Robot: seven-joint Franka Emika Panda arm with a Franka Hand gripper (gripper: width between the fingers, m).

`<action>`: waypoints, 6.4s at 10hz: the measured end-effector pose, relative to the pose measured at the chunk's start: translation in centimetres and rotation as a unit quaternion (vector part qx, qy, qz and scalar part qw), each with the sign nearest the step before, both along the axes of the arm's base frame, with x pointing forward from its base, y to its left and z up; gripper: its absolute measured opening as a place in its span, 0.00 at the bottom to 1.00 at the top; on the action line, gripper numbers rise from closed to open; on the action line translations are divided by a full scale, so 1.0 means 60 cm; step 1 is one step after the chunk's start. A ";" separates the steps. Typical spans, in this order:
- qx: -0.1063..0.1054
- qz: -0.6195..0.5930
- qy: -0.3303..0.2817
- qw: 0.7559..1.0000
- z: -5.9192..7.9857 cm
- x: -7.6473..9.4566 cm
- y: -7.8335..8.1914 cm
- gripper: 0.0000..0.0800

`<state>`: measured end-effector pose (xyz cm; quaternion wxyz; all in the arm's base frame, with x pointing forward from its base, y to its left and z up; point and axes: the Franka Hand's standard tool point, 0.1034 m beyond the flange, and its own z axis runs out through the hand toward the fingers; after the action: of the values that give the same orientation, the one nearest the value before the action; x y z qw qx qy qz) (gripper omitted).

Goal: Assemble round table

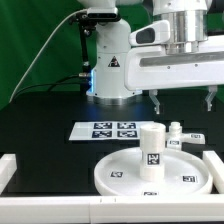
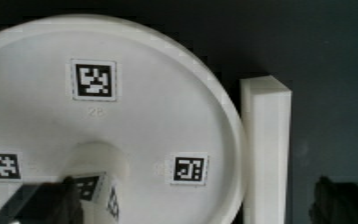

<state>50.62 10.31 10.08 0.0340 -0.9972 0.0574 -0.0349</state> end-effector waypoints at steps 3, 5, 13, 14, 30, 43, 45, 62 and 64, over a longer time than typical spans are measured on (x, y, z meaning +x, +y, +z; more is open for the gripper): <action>-0.003 0.025 0.086 0.996 -0.005 -0.042 0.023 0.81; -0.006 0.035 0.143 0.989 0.000 -0.046 0.021 0.81; -0.007 0.115 0.388 0.915 -0.060 -0.093 0.006 0.81; -0.008 0.111 0.415 0.903 -0.063 -0.093 0.005 0.81; -0.074 0.030 0.516 0.853 -0.130 -0.200 0.044 0.81; -0.070 0.015 0.517 0.853 -0.111 -0.190 0.034 0.28; -0.052 0.015 0.496 0.866 -0.049 -0.184 0.018 0.28; 0.024 0.096 -0.059 0.993 0.046 -0.049 -0.272 0.28; 0.015 0.092 -0.078 0.993 0.043 -0.053 -0.280 0.28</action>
Offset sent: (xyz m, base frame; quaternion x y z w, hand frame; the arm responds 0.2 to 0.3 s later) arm -0.0104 0.0025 0.0125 -0.0835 -0.1141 -0.0897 0.9859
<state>47.42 -6.50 12.66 0.0559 -0.9919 -0.0371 -0.1080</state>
